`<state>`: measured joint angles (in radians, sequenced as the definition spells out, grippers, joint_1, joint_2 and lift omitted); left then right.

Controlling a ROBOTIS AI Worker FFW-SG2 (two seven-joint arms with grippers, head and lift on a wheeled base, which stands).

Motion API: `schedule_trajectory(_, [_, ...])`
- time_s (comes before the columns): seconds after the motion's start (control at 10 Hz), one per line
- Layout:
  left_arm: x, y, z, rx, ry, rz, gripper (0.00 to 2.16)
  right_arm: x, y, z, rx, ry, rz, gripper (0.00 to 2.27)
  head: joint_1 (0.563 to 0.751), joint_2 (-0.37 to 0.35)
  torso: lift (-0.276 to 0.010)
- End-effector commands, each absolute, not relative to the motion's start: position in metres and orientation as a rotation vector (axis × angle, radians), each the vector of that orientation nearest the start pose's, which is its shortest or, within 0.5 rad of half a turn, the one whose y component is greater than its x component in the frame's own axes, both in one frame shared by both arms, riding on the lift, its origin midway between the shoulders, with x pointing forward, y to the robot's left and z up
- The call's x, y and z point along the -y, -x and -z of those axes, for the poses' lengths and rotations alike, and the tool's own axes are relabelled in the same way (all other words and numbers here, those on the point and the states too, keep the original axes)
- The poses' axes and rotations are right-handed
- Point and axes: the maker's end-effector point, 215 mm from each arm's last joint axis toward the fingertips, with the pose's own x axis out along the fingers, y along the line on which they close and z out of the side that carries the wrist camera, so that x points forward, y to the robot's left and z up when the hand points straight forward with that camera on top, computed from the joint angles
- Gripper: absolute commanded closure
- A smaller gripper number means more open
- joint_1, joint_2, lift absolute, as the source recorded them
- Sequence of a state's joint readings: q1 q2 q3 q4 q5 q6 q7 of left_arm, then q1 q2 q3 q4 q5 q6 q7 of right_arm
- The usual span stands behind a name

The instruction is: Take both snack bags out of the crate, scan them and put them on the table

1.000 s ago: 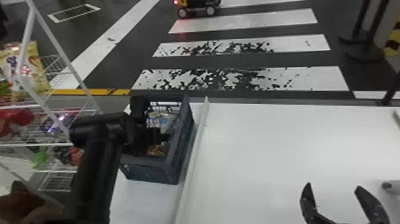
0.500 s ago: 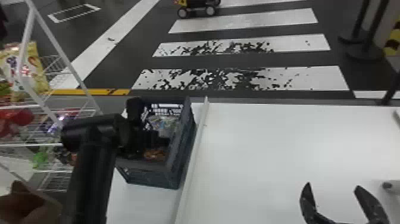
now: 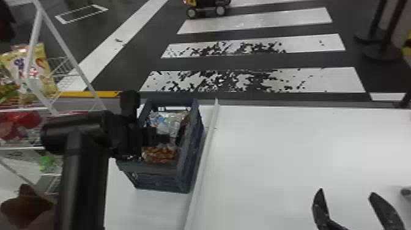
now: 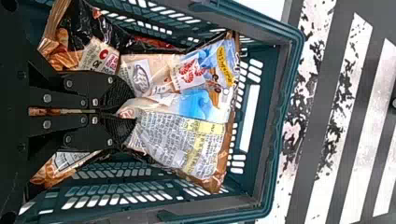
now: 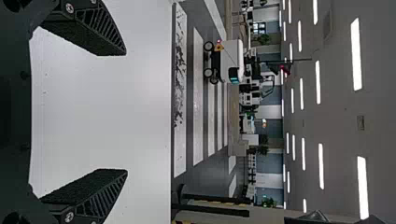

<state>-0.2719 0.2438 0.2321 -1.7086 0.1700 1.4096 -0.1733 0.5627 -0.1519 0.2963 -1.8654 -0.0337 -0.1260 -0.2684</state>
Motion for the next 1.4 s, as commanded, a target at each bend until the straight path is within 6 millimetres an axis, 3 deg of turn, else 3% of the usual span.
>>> schedule_trajectory(0.0, [-0.373, -0.521, 0.426, -0.943, 0.178, -0.048, 2.13, 0.138, -0.387, 0.435, -0.174, -0.017, -0.063, 0.1, 0.695, 0.273, -0.093])
schedule_trajectory(0.8, [-0.373, -0.518, 0.366, -0.822, 0.19, -0.031, 2.13, 0.138, -0.388, 0.439, -0.181, -0.02, -0.062, 0.1, 0.695, 0.287, -0.093])
schedule_trajectory(1.3, [-0.343, -0.511, 0.333, -0.744, 0.223, 0.05, 2.13, 0.138, -0.387, 0.444, -0.193, -0.014, -0.063, 0.1, 0.695, 0.267, -0.093])
